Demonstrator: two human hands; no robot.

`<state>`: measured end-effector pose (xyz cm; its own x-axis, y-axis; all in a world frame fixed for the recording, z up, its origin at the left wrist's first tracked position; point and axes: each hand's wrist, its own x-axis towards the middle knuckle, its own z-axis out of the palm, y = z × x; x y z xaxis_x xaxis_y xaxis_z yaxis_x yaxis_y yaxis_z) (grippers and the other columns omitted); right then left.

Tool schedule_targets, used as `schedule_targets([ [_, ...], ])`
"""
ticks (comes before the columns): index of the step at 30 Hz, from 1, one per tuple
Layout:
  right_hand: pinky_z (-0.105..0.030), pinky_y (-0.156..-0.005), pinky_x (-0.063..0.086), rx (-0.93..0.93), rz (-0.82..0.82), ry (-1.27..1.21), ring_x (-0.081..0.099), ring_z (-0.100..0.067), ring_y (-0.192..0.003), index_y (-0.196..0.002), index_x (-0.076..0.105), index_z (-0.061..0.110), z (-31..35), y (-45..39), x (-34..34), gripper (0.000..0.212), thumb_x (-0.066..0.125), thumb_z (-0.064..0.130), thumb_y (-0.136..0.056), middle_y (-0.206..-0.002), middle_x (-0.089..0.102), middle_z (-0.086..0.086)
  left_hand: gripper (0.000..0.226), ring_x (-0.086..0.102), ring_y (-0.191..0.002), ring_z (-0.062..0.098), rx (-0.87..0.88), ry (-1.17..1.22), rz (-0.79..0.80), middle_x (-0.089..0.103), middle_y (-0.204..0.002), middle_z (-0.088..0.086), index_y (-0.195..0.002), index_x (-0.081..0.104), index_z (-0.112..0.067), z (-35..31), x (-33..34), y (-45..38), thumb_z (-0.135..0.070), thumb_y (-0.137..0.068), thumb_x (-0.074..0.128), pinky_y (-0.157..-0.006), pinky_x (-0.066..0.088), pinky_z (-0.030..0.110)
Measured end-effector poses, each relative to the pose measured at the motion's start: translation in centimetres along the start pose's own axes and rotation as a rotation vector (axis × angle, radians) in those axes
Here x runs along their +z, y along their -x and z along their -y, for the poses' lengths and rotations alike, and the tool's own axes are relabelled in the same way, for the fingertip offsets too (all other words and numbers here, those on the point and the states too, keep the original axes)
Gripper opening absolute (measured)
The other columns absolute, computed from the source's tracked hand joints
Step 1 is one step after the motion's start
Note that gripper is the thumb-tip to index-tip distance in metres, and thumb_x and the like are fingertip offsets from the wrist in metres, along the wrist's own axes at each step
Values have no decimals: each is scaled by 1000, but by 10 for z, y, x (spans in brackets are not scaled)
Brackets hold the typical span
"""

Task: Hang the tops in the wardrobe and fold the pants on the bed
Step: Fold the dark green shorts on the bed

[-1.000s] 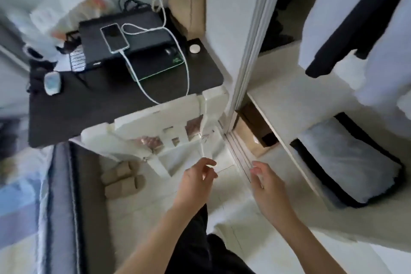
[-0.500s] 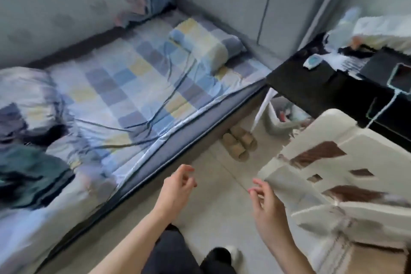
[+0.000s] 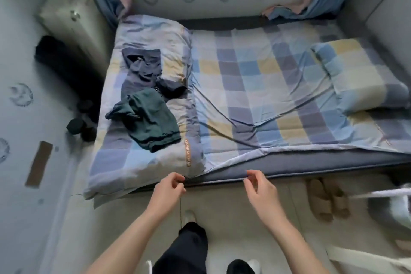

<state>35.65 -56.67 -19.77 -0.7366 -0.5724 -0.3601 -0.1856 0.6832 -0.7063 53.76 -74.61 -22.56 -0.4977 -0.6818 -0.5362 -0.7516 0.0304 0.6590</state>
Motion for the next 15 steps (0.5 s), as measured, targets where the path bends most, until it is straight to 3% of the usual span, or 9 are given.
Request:
schedule_targets([
  [5, -19, -72, 34, -55, 182, 77, 57, -17, -91, -118, 58, 12, 57, -77, 70, 23, 53, 19, -96, -94, 61, 3, 18, 64, -87, 12, -127, 8, -51, 69, -87, -5, -98, 62, -25, 40, -59, -76, -12, -92, 52, -72, 47, 26],
  [11, -29, -85, 43, 3, 341, 94, 56, -18, -99, -122, 55, 12, 87, -171, 144, 28, 52, 21, -96, -106, 61, -2, 12, 57, -88, 17, -268, -55, -43, 63, -97, 0, -96, 59, -22, 79, -80, -157, -15, -92, 51, -70, 42, 27],
  [15, -30, -79, 44, 103, 401, 69, 57, -18, -96, -125, 53, 11, 78, -248, 201, 31, 53, 23, -96, -110, 61, -4, 22, 57, -110, 26, -361, -74, -51, 62, -117, 8, -114, 59, -12, 109, -70, -222, -17, -93, 53, -91, 44, 32],
])
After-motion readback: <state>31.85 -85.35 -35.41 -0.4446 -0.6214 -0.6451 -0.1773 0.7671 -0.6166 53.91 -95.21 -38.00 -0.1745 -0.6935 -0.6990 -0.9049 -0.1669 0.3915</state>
